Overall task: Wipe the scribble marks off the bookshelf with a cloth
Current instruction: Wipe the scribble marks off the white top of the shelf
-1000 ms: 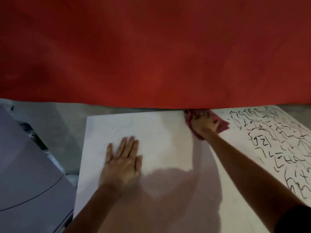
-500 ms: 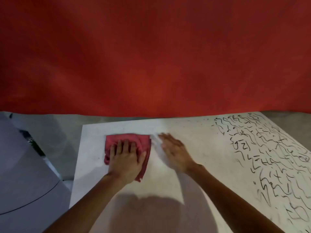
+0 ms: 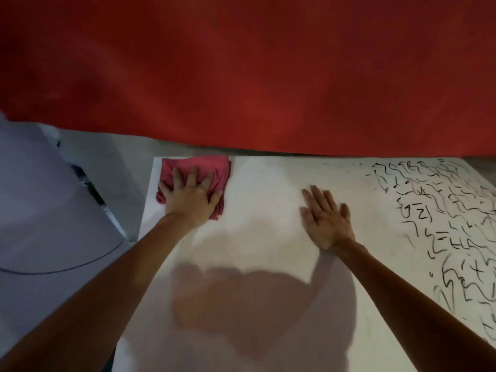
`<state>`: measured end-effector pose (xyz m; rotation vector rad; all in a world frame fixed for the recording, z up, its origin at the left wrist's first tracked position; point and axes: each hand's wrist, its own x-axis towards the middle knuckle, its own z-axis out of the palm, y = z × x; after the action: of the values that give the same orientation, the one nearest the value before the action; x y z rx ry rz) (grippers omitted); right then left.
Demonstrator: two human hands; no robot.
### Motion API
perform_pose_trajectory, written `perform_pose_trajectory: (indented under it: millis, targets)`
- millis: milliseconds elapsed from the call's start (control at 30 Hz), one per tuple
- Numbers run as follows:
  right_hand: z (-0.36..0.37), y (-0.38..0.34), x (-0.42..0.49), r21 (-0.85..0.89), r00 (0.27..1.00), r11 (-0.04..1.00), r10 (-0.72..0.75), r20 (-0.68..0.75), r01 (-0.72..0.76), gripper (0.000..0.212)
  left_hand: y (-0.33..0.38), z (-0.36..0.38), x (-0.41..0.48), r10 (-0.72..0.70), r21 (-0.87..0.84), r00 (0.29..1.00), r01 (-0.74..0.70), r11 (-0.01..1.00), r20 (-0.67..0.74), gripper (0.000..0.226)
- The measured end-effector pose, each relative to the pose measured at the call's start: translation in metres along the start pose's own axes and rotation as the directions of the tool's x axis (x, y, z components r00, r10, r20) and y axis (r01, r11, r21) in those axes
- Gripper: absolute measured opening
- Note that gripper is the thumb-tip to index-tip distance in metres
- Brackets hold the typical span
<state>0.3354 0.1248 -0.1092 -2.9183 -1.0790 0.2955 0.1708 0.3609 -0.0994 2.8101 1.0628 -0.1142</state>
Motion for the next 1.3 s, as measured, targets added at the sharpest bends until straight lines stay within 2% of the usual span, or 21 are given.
perform_pose_trajectory:
  millis: [100,167,233,333,467,500,600,633,700,800,933,1033,1133,1167,1233,1300]
  targets:
    - [-0.003,-0.001,0.0,-0.007,1.0,1.0,-0.002,-0.002,0.002,0.053,-0.002,0.011,-0.071,0.015,0.037,1.0,-0.015,0.999,-0.002,0.055]
    - [-0.004,-0.003,-0.004,-0.017,1.0,1.0,-0.007,-0.002,0.007,0.053,-0.002,0.02,-0.133,0.078,0.033,0.991,-0.075,0.997,-0.11,0.056]
    - [-0.005,-0.003,-0.006,-0.001,1.0,1.0,-0.018,-0.008,0.018,0.054,0.004,0.037,-0.205,0.136,-0.019,0.978,-0.14,0.99,-0.157,0.06]
    - [-0.005,-0.003,-0.01,0.046,1.0,0.999,-0.027,-0.014,0.027,0.054,0.019,0.049,-0.287,0.162,-0.078,0.98,-0.172,0.982,-0.119,0.054]
    - [0.0,-0.003,-0.037,0.106,0.996,0.991,-0.082,-0.04,0.086,0.051,0.007,0.043,-0.247,0.146,-0.031,0.988,-0.148,0.988,-0.052,0.056]
    - [0.004,-0.002,-0.049,0.111,0.994,0.988,-0.104,-0.045,0.109,0.05,0.005,0.039,-0.226,0.119,-0.025,0.99,-0.121,0.992,-0.072,0.061]
    - [0.014,0.01,-0.079,0.122,0.989,0.983,-0.134,-0.066,0.141,0.049,0.008,0.024,-0.186,-0.007,-0.03,1.0,0.007,1.0,0.023,0.08]
    - [0.014,0.014,-0.085,0.123,0.989,0.982,-0.134,-0.069,0.142,0.049,0.01,0.026,-0.188,-0.04,-0.055,0.999,0.04,0.998,0.002,0.084]
    - [0.015,0.02,-0.094,0.131,0.987,0.98,-0.138,-0.084,0.148,0.048,0.015,0.032,-0.22,-0.018,-0.044,0.998,0.015,0.999,-0.059,0.08]
    - [0.019,0.023,-0.099,0.161,0.976,0.969,-0.166,-0.138,0.187,0.047,0.016,0.054,-0.299,0.007,-0.052,0.985,-0.016,0.999,-0.175,0.058]
    - [0.02,0.025,-0.105,0.262,0.964,0.941,-0.158,-0.215,0.212,0.043,0.009,0.065,-0.336,-0.052,-0.055,0.987,0.044,0.998,-0.152,0.058]
    - [0.027,0.028,-0.113,0.389,0.928,0.876,-0.153,-0.339,0.286,0.033,0.017,0.056,-0.309,-0.177,-0.096,0.978,0.167,0.981,-0.108,0.067]
    - [0.019,0.032,-0.131,0.597,0.924,0.759,-0.012,-0.383,0.258,0.028,0.047,0.05,-0.282,-0.278,-0.142,0.956,0.263,0.954,-0.092,0.067]
    - [0.012,0.032,-0.135,0.662,0.926,0.715,0.053,-0.373,0.226,0.03,0.065,0.052,-0.279,-0.253,-0.15,0.962,0.237,0.96,-0.102,0.066]
    - [-0.004,0.025,-0.149,0.753,0.914,0.636,0.185,-0.362,0.17,0.032,0.108,0.055,-0.291,-0.095,-0.154,0.993,0.085,0.985,-0.063,0.06]
    - [-0.015,0.01,-0.166,0.821,0.882,0.528,0.252,-0.398,0.219,0.036,0.15,0.063,-0.308,0.074,-0.208,0.997,-0.077,0.975,-0.018,0.053]
